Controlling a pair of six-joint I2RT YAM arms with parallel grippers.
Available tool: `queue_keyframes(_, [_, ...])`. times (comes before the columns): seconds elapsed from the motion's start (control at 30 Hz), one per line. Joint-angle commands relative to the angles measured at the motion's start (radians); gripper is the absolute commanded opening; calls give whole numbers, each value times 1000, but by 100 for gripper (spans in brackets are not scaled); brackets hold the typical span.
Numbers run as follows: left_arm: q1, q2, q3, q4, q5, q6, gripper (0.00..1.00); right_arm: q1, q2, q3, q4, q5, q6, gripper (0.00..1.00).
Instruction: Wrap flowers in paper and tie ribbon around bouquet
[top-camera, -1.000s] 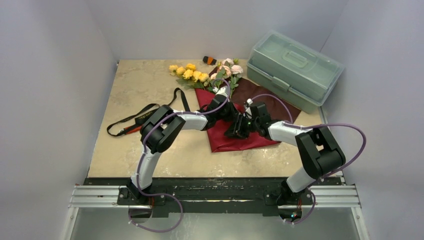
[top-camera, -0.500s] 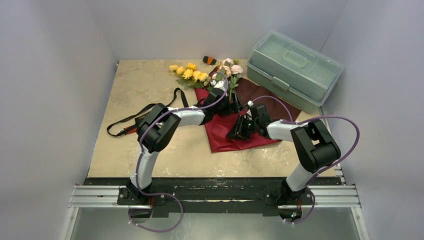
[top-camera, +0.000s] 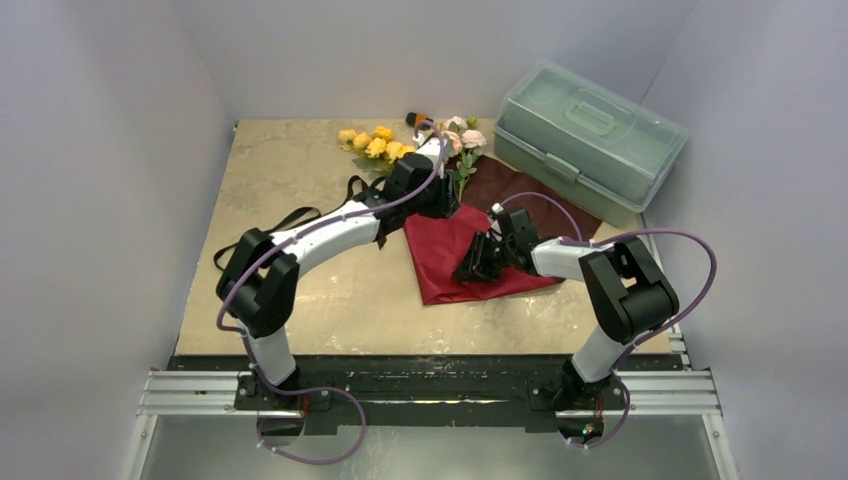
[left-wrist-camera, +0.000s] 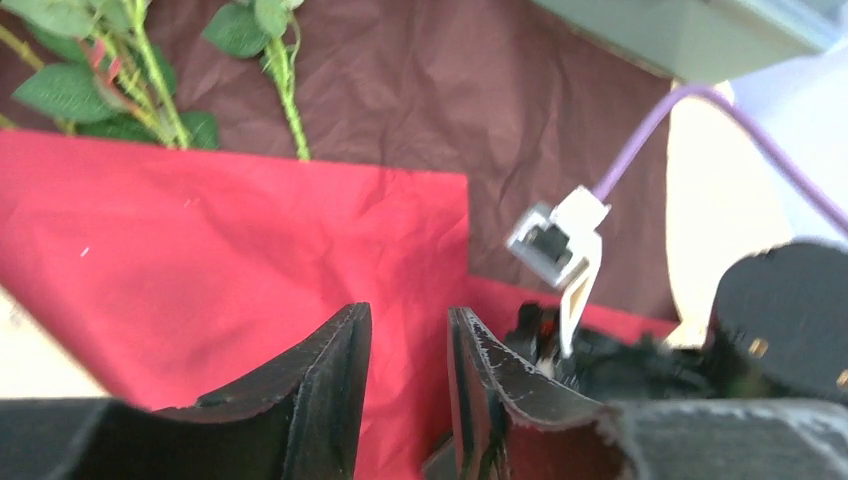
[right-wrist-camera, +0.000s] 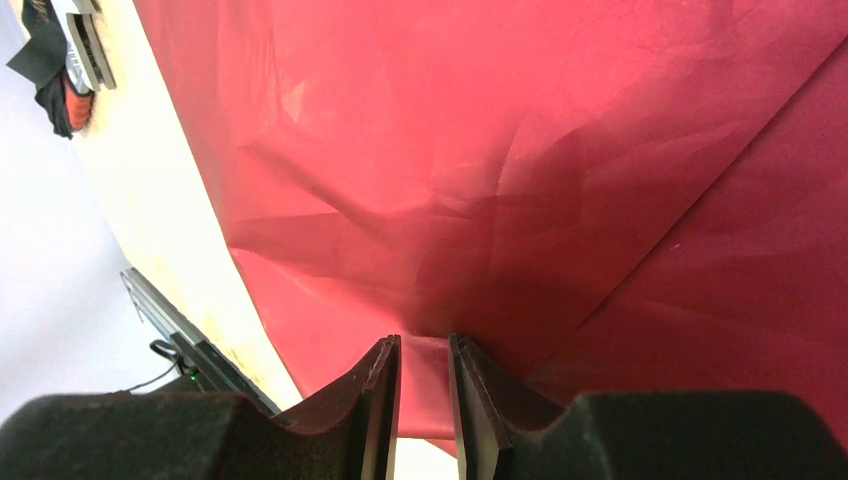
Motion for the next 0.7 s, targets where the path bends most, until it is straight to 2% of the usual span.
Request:
queue_keyframes(0.0, [10,-75,-141,-36,-4,68,34,8,-8,27,-100,50,-45,32])
queue_keyframes(0.23, [11,-25,-214,-19,9,70,25,9,-8,64,-144,58,-58,32])
queue_keyframes(0.53, [16,29,-272,50,26,55,25,9,-31,127,-224,56,-83,32])
queue_keyframes(0.67, [16,49,-287,83,34,50,25,13,-68,168,-196,-55,-94,35])
